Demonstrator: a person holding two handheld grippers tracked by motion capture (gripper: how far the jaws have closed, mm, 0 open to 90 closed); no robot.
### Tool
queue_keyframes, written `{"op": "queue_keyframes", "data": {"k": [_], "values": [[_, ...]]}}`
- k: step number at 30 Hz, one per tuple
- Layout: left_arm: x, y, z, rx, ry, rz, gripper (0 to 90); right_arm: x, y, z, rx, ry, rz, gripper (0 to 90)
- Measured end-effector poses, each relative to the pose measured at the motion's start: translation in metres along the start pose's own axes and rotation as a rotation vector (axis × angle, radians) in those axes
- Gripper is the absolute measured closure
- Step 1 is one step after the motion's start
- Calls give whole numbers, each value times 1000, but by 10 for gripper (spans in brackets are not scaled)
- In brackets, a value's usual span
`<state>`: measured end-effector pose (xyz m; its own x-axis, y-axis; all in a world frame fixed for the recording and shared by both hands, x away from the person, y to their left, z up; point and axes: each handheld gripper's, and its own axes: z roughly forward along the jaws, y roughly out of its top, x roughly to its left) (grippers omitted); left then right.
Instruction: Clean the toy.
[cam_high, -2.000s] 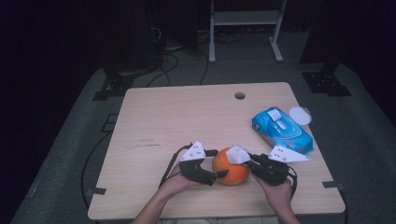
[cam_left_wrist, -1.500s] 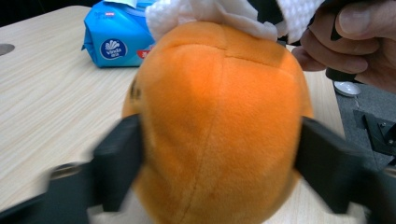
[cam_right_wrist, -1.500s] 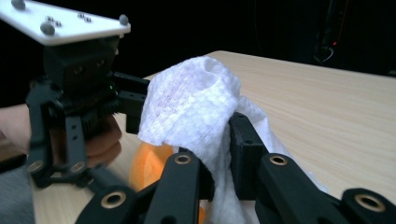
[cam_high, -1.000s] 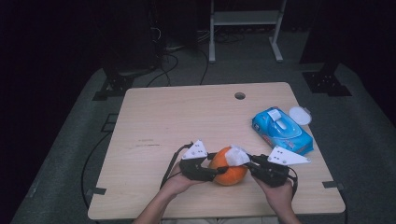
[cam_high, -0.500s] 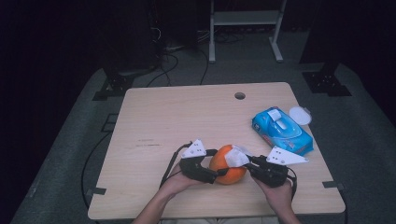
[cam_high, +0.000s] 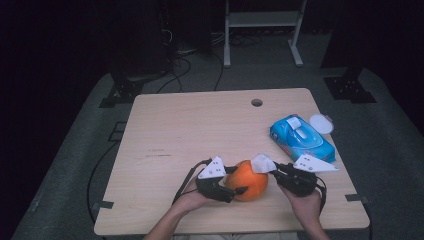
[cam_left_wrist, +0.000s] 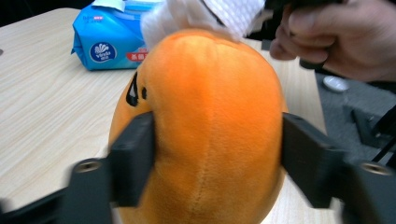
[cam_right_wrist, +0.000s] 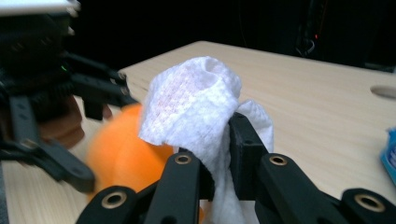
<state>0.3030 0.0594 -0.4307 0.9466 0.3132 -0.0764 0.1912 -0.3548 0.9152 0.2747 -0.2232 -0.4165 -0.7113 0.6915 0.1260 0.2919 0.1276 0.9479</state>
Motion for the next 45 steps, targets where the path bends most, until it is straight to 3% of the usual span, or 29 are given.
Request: {"op": "queue_keyframes", "data": {"k": [2, 5, 8, 9, 11, 14, 16, 18, 22, 24, 27, 29, 31, 33, 35, 36, 39, 41, 45], "values": [[3, -2, 2, 12, -3, -17, 176, 6, 1, 1, -4, 17, -14, 815], [-3, -3, 3, 21, -10, 17, 268, 24, 8, 6, -19, 70, -62, 815], [-11, -1, 7, 34, -8, 56, 294, 37, 12, 12, -13, 110, -96, 814], [-11, -1, 7, 33, -4, 55, 295, 37, 13, 13, -6, 103, -109, 814], [-9, -1, 6, 15, -12, 47, 291, 28, 11, 12, -9, 94, -73, 814], [-6, -3, 6, -20, -31, 29, 196, 15, 8, 7, -13, 59, -37, 814], [-5, -4, 9, 4, -13, 35, 158, 10, 7, 4, -18, 47, -11, 813], [-5, -6, 13, 21, -9, 48, 210, 10, 8, 4, -19, 54, -1, 814], [-8, -6, 11, 38, 10, 71, 359, 24, 8, 9, -22, 110, -30, 812], [-8, -6, 9, 37, 9, 76, 412, 26, 10, 11, -12, 111, -52, 813], [-8, -6, 8, 35, 6, 77, 426, 17, 11, 7, -20, 76, -29, 813], [-7, -6, 8, 32, 4, 73, 424, 7, 8, 2, -5, 29, -14, 813], [-6, -6, 8, 24, 5, 70, 387, 4, 5, -1, -4, 19, -2, 816], [-5, -6, 11, 21, 13, 61, 313, 9, 6, -2, -5, 30, -3, 817], [-6, -7, 13, 12, 13, 53, 297, 18, 7, 1, -13, 77, -9, 817], [-7, -6, 14, 14, 13, 60, 307, 26, 9, 5, -13, 108, -26, 817], [-11, -4, 10, 19, 45, 95, 406, 39, 11, 14, 16, 133, -84, 817], [-11, -2, 7, 2, 59, 91, 455, 34, 13, 13, 6, 120, -83, 818], [-9, 1, 5, -2, 76, 79, 474, 13, 10, 2, -19, 48, -29, 818]]}}
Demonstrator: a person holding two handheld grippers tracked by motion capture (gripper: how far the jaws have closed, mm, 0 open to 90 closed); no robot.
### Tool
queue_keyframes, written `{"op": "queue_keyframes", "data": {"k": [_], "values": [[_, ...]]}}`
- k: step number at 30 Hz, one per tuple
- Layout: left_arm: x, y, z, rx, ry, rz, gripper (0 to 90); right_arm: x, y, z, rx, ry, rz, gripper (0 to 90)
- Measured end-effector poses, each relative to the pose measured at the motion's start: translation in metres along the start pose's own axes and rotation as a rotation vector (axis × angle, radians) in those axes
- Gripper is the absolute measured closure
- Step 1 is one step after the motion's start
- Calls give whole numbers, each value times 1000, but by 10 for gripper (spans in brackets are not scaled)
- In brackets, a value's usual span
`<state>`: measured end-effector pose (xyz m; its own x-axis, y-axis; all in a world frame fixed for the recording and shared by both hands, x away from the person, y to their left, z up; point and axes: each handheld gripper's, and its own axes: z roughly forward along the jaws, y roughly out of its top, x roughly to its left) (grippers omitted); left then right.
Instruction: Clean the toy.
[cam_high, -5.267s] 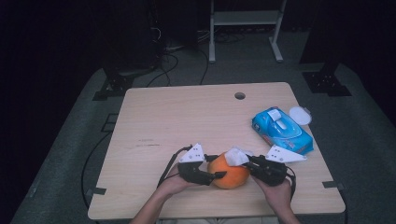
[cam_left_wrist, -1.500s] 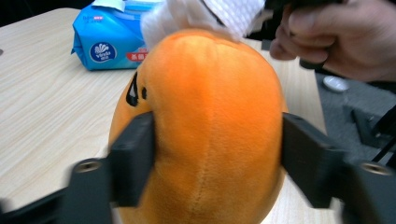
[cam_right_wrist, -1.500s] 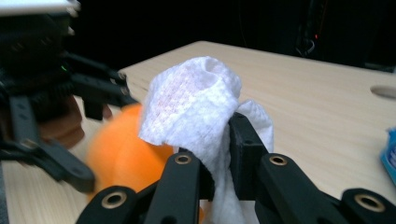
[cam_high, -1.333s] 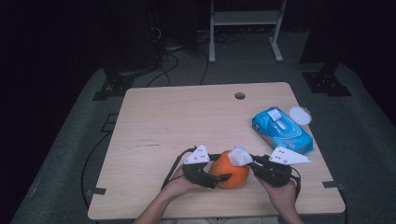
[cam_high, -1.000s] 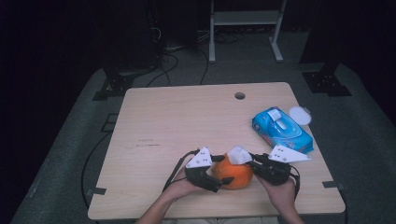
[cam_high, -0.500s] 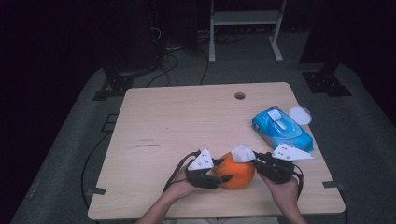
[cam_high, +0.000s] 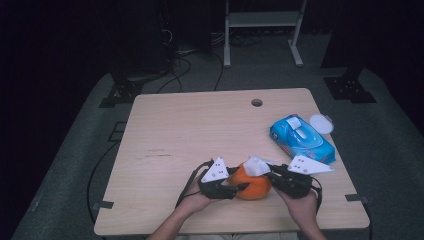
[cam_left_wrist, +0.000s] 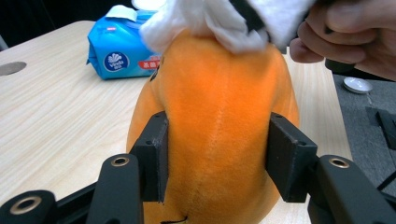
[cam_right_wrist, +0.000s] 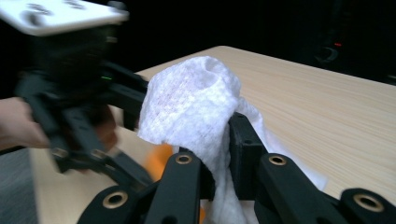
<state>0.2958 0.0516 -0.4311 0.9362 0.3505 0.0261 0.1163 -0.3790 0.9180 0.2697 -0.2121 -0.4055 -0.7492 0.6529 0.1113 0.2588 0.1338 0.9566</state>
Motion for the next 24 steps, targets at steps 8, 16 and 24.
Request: {"op": "queue_keyframes", "data": {"k": [8, 16, 24], "values": [[-2, 8, -5, 6, 30, 7, 485, 19, 3, 8, -24, 57, -20, 817], [3, 8, -9, -6, 42, -17, 494, 4, -1, 5, -11, 4, 20, 817], [6, 5, -13, -9, 18, -45, 479, 9, 0, 11, -9, 35, 7, 816]]}}
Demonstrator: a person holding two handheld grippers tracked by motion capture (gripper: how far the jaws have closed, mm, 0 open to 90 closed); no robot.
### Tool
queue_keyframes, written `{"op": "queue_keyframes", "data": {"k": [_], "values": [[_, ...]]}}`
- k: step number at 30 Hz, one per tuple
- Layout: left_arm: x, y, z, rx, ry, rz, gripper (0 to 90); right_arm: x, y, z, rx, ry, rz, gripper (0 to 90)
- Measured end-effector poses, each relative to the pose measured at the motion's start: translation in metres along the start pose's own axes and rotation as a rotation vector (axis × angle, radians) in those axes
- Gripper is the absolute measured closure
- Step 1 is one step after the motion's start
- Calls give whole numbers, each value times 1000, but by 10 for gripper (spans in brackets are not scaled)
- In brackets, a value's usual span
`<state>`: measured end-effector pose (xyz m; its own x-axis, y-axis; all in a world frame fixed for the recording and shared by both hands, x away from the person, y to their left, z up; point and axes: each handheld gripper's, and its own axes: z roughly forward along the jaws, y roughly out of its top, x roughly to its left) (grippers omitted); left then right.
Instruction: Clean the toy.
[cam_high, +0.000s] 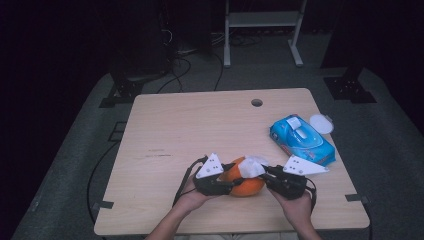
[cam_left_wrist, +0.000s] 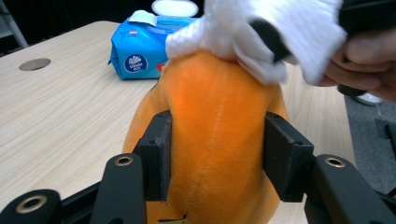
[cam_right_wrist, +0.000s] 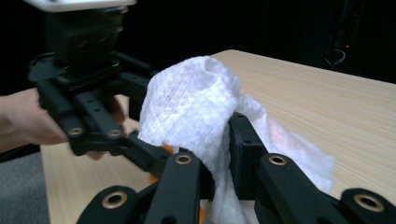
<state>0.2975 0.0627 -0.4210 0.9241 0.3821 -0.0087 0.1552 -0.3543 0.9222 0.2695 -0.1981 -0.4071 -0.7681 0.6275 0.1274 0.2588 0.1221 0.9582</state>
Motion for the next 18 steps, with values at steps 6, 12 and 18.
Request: {"op": "queue_keyframes", "data": {"k": [6, 12, 18], "values": [[7, -4, 3, -51, -46, -91, 320, -12, -10, -10, 43, -11, 50, 815], [-1, -10, 14, -16, -102, -89, 375, -20, -13, -19, 73, -26, 67, 812], [-4, -4, 15, -45, -82, -66, 310, -40, -22, -24, 69, -50, 172, 812]]}}
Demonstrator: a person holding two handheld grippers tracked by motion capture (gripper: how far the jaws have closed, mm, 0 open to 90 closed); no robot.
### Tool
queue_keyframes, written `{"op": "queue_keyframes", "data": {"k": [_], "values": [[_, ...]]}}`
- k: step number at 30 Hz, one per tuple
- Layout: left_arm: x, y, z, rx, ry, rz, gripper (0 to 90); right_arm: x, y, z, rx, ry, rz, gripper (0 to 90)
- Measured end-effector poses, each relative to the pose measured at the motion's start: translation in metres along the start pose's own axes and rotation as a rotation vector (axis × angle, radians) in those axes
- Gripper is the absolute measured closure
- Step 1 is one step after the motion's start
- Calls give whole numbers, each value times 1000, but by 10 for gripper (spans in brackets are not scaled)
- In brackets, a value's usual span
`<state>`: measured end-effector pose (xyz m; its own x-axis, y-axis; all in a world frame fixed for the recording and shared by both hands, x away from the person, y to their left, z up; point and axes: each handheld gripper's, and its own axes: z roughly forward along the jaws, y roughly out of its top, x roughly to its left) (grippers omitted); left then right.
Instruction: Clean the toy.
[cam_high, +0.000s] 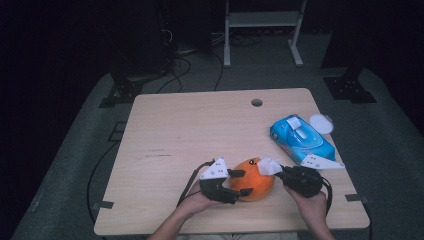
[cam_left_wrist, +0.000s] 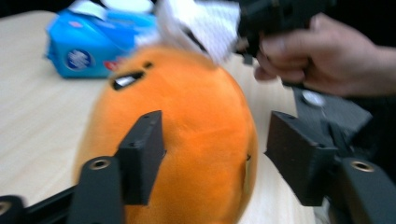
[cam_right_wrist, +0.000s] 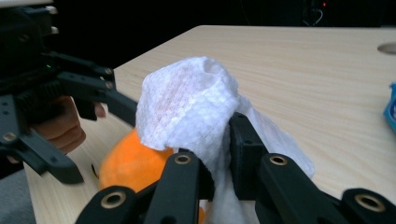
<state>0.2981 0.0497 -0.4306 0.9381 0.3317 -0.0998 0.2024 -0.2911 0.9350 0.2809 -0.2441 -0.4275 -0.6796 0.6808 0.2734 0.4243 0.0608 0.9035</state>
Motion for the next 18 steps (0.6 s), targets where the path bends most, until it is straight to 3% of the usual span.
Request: {"op": "queue_keyframes", "data": {"k": [1, 4, 7, 8, 9, 12, 14, 18], "values": [[3, 0, 0, -13, 43, -16, 233, -2, -1, 0, 9, 12, 14, 812], [11, -4, 4, 5, 89, -61, 124, 0, -2, 2, 20, 11, -5, 813], [13, -11, 11, 48, 56, -77, 107, 2, -3, 5, 39, 21, -13, 814], [12, -12, 13, 63, 41, -77, 134, 2, -4, 6, 47, 20, -16, 815], [11, -13, 14, 67, 44, -58, 227, 2, -5, 7, 50, 19, -19, 814], [0, -10, 14, 58, 97, 26, 453, 1, -5, 5, 47, 13, -15, 813], [-3, -5, 11, 59, 117, 53, 504, 0, -5, 3, 38, 13, -11, 813], [2, 3, -3, 71, 151, 78, 511, 5, -6, 10, 38, 40, -29, 814]]}}
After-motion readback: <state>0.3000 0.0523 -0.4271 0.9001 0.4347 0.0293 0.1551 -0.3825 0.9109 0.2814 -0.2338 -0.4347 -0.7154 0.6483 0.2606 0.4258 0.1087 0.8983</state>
